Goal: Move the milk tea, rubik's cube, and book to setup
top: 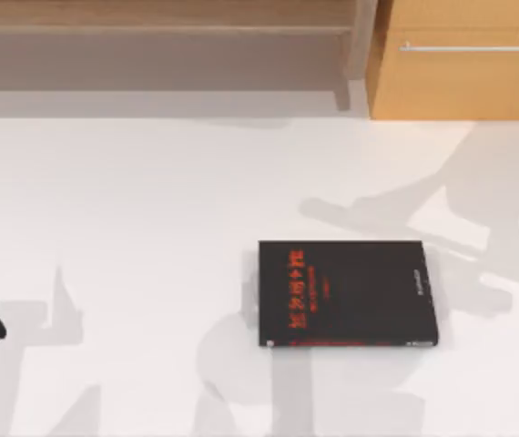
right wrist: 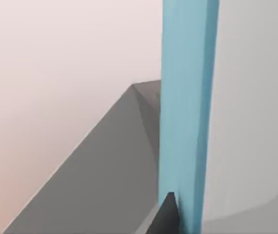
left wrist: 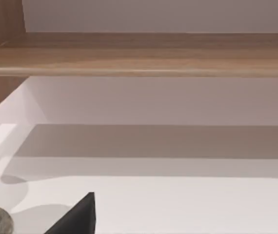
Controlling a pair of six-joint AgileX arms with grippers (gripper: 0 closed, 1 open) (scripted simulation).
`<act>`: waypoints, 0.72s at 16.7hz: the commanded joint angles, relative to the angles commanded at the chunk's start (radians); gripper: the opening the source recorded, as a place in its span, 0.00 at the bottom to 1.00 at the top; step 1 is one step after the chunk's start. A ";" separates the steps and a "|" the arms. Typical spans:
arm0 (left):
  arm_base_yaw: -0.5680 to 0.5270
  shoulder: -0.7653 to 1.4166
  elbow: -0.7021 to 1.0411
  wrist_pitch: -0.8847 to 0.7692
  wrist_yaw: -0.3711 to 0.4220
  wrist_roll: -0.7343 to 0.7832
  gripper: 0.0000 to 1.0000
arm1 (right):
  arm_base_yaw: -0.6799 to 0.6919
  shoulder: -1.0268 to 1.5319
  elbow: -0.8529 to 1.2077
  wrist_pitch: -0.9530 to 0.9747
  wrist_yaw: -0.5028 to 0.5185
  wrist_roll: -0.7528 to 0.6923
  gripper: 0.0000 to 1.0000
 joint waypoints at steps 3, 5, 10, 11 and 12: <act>0.000 0.000 0.000 0.000 0.000 0.000 1.00 | 0.100 -0.085 -0.123 -0.044 0.179 0.257 0.00; 0.000 0.000 0.000 0.000 0.000 0.000 1.00 | 0.199 -0.111 -0.199 -0.070 0.276 0.436 0.00; 0.000 0.000 0.000 0.000 0.000 0.000 1.00 | 0.542 -0.070 -0.343 -0.117 0.435 0.888 0.00; 0.000 0.000 0.000 0.000 0.000 0.000 1.00 | 0.621 -0.045 -0.362 -0.123 0.453 0.974 0.00; 0.000 0.000 0.000 0.000 0.000 0.000 1.00 | 0.701 -0.018 -0.377 -0.128 0.468 1.057 0.00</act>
